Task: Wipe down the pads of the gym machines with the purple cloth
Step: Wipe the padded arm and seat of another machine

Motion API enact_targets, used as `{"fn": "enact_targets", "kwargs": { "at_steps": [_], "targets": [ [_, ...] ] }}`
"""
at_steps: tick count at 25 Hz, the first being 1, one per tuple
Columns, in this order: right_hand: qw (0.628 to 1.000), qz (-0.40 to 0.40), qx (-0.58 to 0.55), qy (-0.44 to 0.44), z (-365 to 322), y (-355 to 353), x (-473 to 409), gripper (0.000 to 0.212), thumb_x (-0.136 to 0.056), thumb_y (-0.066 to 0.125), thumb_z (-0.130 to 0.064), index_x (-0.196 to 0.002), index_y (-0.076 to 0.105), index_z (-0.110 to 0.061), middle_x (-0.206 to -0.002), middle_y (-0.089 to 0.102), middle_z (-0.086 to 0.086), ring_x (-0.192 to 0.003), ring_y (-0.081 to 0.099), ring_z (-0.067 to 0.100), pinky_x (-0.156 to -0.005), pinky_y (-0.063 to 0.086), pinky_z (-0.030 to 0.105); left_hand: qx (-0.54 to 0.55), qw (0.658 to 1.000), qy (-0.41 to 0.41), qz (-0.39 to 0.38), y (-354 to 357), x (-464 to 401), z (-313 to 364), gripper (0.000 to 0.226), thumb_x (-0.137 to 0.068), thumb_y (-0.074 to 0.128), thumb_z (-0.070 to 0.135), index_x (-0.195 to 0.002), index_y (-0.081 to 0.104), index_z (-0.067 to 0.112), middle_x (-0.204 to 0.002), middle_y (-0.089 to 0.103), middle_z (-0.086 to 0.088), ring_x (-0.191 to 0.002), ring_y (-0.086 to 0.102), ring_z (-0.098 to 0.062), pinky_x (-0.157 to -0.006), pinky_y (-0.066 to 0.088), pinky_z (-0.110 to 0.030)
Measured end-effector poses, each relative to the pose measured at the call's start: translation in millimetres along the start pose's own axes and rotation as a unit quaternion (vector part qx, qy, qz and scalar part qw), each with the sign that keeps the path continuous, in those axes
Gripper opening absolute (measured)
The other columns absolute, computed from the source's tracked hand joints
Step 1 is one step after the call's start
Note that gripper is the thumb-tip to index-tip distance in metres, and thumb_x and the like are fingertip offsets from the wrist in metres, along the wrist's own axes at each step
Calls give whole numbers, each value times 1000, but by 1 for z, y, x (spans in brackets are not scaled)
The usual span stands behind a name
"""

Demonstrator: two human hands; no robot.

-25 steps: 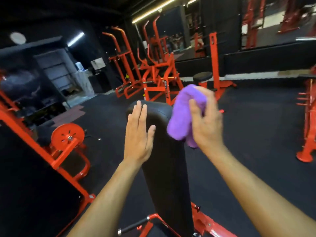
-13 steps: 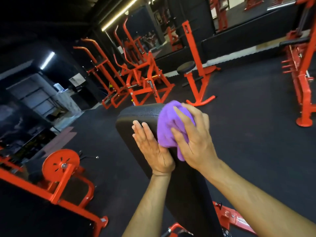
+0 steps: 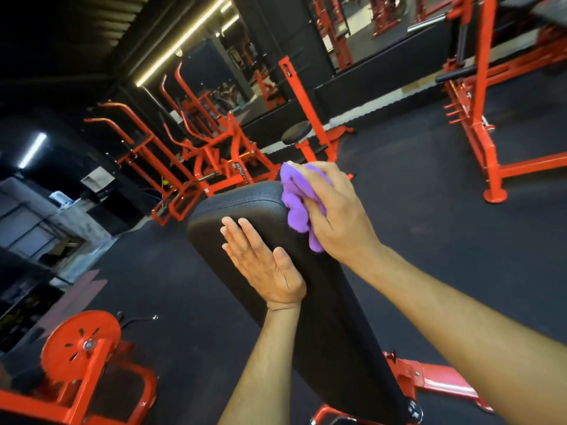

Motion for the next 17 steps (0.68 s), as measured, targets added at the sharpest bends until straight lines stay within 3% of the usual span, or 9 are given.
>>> {"fn": "enact_targets", "kwargs": {
  "at_steps": [3,5,9,12,14,15,17],
  "targets": [
    [999,-38,18,-21,27,-3,84,49,-103,43,-17,-152,45,-19,-145,46,5,-121,51,31,-101,44,45,-1,1000,0,1,1,2,-2,72,-106,13,48,-159,17,-1,-167,16,-27,-159,7,-32,-127,6,-55],
    [994,-102,30,22,46,-10,150,53,-104,40,-24,-155,37,-35,-149,42,-4,-118,51,28,-98,47,46,-18,1000,15,3,3,1,-3,73,-105,13,48,-159,18,-1,-166,18,-29,-158,11,-36,-127,7,-56],
    [973,-216,62,57,55,-41,156,53,-101,44,-18,-146,41,-46,-142,45,-16,-115,52,19,-92,51,42,-8,999,-22,-39,-9,0,6,71,-102,24,37,-161,12,0,-170,9,-24,-159,5,-37,-126,7,-63],
    [978,-164,33,125,38,-88,129,57,-97,54,-5,-138,50,-45,-132,51,-17,-120,54,5,-98,47,32,-27,994,-3,-105,-20,19,4,72,-105,29,36,-164,-5,12,-172,-12,-8,-160,-8,-29,-126,2,-62],
    [980,-126,14,156,27,-112,126,62,-97,55,-3,-142,45,-44,-135,53,-20,-123,53,1,-102,43,28,-56,984,91,-142,-22,46,-6,72,-108,28,42,-164,-10,17,-172,-18,-3,-159,-11,-27,-128,-3,-57],
    [982,-118,18,146,22,-117,126,67,-97,55,-3,-148,39,-43,-140,51,-22,-125,53,3,-105,43,28,-62,980,119,-146,-19,58,-10,71,-109,25,46,-164,-11,18,-172,-19,-3,-159,-12,-26,-128,-4,-56],
    [989,-114,25,86,15,-109,125,73,-96,51,3,-154,33,-37,-142,51,-18,-119,59,23,-103,45,31,-51,988,86,-114,-7,66,-14,69,-109,17,49,-164,-11,19,-172,-18,-2,-159,-12,-24,-127,-3,-56]
  ]
}}
Point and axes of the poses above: each hand's wrist, its own x-axis away from the middle knuckle, its own y-axis out of the palm, z = x × y, the point moved 3 cm from there along -x, towards the middle knuckle
